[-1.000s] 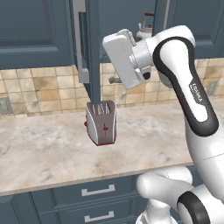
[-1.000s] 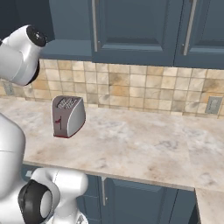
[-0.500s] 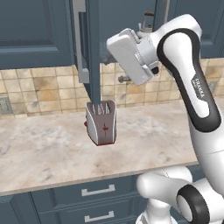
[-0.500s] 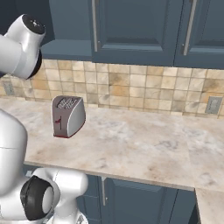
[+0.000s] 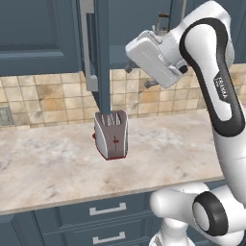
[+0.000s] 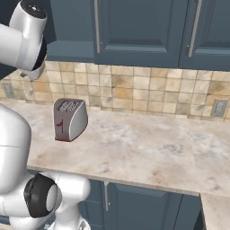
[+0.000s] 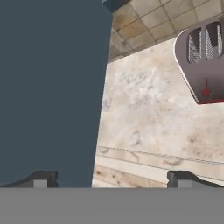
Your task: Open the cabinet, pick the kettle from the cabinet, and place it in the sink.
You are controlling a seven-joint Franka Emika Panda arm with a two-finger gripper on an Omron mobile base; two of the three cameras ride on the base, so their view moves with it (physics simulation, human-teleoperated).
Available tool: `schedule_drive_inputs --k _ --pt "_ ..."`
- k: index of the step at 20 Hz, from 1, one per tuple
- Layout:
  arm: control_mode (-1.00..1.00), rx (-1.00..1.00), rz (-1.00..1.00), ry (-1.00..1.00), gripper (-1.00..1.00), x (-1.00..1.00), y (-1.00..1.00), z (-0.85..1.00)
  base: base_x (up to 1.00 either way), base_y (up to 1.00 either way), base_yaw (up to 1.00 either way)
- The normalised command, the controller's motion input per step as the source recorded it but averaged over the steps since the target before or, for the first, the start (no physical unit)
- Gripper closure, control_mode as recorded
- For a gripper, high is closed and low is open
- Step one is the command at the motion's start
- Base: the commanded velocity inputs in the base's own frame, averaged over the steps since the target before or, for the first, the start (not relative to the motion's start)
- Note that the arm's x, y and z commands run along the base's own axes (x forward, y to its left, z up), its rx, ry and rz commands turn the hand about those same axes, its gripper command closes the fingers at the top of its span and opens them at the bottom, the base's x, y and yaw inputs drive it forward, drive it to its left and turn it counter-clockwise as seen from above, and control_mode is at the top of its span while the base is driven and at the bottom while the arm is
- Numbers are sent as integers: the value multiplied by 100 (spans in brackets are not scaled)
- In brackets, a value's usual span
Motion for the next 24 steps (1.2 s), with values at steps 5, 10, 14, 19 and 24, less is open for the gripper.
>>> schedule_drive_inputs --k 5,10,14,19,24 --pt "-100 -15 0 -16 -100 0 -36 4 0 0 0" --pt "-100 -14 0 -33 -100 -2 -38 2 0 0 0" --pt "-100 -21 0 -32 -100 0 -36 0 0 0 0" --pt "-100 -19 0 -10 -100 7 -32 4 0 0 0" --pt "-100 -15 -1 3 -100 18 -31 10 0 0 0"
